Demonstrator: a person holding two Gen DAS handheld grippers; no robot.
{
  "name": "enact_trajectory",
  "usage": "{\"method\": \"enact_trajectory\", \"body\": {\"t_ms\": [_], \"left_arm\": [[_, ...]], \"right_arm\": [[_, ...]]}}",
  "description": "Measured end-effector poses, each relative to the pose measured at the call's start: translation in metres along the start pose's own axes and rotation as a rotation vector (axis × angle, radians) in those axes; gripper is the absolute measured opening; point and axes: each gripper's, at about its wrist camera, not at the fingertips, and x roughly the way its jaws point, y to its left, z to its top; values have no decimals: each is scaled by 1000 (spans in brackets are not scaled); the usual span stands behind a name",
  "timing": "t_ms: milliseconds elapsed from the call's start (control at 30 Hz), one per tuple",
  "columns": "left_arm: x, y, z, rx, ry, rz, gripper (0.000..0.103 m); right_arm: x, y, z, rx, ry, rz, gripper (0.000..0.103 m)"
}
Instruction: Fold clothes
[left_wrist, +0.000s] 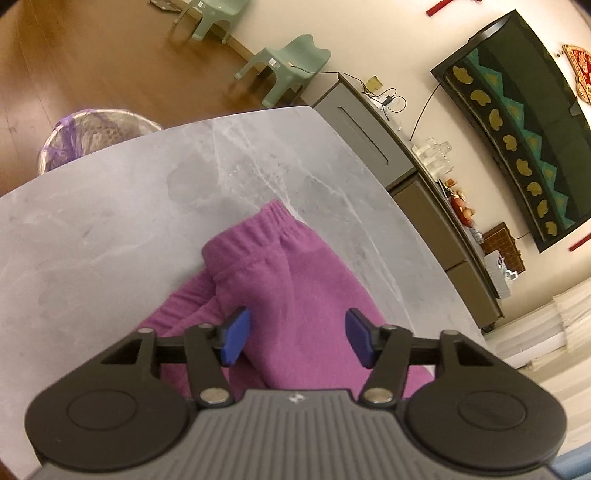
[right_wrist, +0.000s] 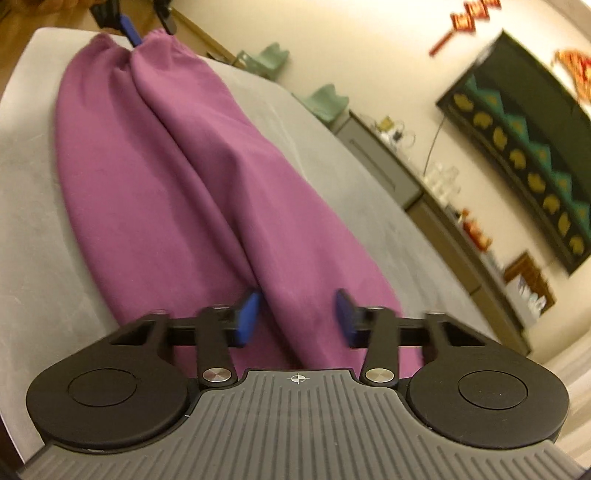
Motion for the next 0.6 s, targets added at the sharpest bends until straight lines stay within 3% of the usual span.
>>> {"method": "enact_trajectory", "body": {"t_ms": [67,133,167,233,300,367,467,533,600], "left_arm": [[11,-8,2,23,6,42,62],[19,-13,2,44,6,75,53],[23,-15,2,55,5,91,46],[27,-19,3,68,13,112,19],[21,-26,4,87,-6,106,8],[5,-31,7,86,-52,55,5],[-30,-35,10,75,-143,-56,3],[-43,-33,11,66,-172,-87,3],[-39,-29,8,63,-138,-79,4]], "right_arm": [[-2,-3,-3,5,1,-6,28],[1,-4,-4,3,2,-2,30],[3,-6,-4,0,6,2,31],[6,-10,-7,8,14,18,29],[4,-23,-10,83,23,74,16],[-1,-46,-14,231,25,160,9],[-3,-75,-24,389,23,223,8],[-3,-78,-30,394,29,200,8],[-1,-72,-32,347,37,151,9]]}}
